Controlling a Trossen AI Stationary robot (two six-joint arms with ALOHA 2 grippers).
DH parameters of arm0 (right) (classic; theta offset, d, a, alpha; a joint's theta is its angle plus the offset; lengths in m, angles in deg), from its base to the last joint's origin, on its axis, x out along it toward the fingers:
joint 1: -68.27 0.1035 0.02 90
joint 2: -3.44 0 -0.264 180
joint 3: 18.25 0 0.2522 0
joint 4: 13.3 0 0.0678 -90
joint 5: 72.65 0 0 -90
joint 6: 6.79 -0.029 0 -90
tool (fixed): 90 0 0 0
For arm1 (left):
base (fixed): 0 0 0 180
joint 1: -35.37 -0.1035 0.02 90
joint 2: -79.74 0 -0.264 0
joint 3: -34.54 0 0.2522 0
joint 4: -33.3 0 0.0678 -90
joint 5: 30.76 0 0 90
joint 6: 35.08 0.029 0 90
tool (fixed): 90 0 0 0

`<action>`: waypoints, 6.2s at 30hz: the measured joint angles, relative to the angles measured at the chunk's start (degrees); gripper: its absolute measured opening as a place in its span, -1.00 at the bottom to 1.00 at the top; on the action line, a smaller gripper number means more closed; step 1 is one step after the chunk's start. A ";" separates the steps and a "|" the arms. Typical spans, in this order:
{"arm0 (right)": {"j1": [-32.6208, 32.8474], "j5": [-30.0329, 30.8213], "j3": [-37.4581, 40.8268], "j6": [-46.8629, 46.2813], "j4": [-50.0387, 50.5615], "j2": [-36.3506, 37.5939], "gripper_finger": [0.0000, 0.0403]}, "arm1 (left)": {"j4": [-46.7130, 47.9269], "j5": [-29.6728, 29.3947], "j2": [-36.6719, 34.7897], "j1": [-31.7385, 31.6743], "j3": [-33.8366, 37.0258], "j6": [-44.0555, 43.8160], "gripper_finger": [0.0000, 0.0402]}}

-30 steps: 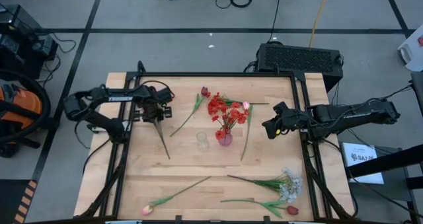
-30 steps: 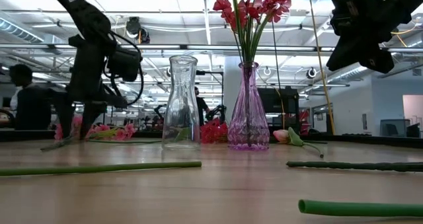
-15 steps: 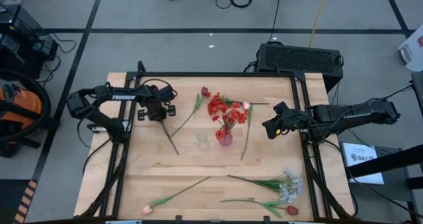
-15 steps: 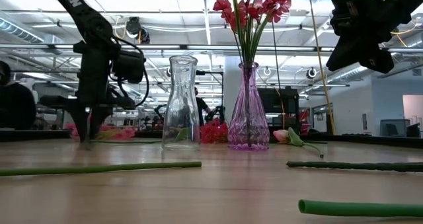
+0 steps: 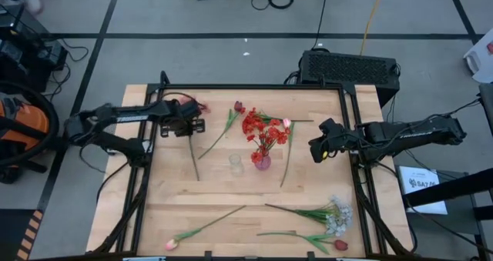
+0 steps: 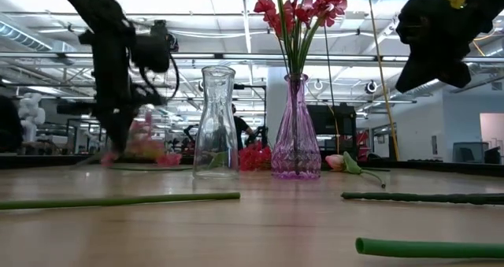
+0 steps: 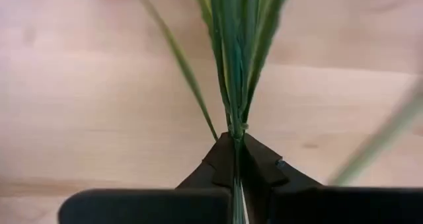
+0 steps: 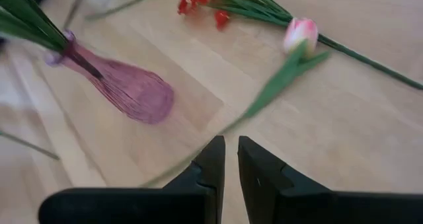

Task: Sort flowers into vase by color
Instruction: Put the pink flowers into the transparent vase, then put the white flowers into the transparent vase

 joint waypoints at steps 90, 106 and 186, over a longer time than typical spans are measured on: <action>0.00 4.58 0.00 6.51 1.95 -0.11 -0.82 | -69.78 -23.48 -1.33 41.94 4.09 59.70 -0.64; 0.00 4.54 0.00 6.51 1.95 -0.11 -0.82 | -66.86 -23.17 -1.37 41.85 4.05 47.89 -0.43; 0.01 4.83 -0.04 7.61 1.53 -0.22 -0.82 | 4.50 -17.49 -21.98 44.41 -10.27 22.39 0.07</action>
